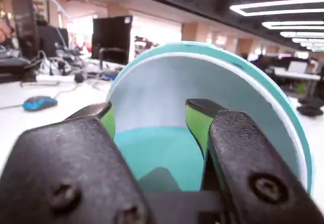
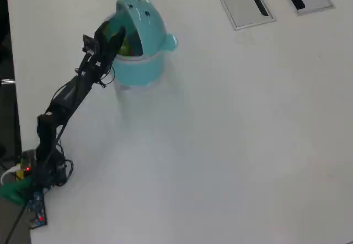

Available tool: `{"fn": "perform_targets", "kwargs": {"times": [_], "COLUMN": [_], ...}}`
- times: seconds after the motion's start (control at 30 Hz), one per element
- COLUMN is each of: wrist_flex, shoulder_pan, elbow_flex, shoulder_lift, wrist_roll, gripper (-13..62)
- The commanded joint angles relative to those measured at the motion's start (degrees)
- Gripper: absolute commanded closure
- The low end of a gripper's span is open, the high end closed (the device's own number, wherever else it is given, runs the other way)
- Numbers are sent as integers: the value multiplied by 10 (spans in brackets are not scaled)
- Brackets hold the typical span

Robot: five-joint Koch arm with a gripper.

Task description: Grasp RGB lego blocks and put them in the bin one by one.

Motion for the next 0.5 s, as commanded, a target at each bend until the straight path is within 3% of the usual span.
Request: {"fn": "perform_targets", "kwargs": {"times": [0.0,0.47], "wrist_flex": [-8,-21], "shoulder_pan": [7,-50], "elbow_flex": [-10,170], "shoulder_lift": [26,176], "wrist_roll": [-31,-19], "gripper": [238,239]}}
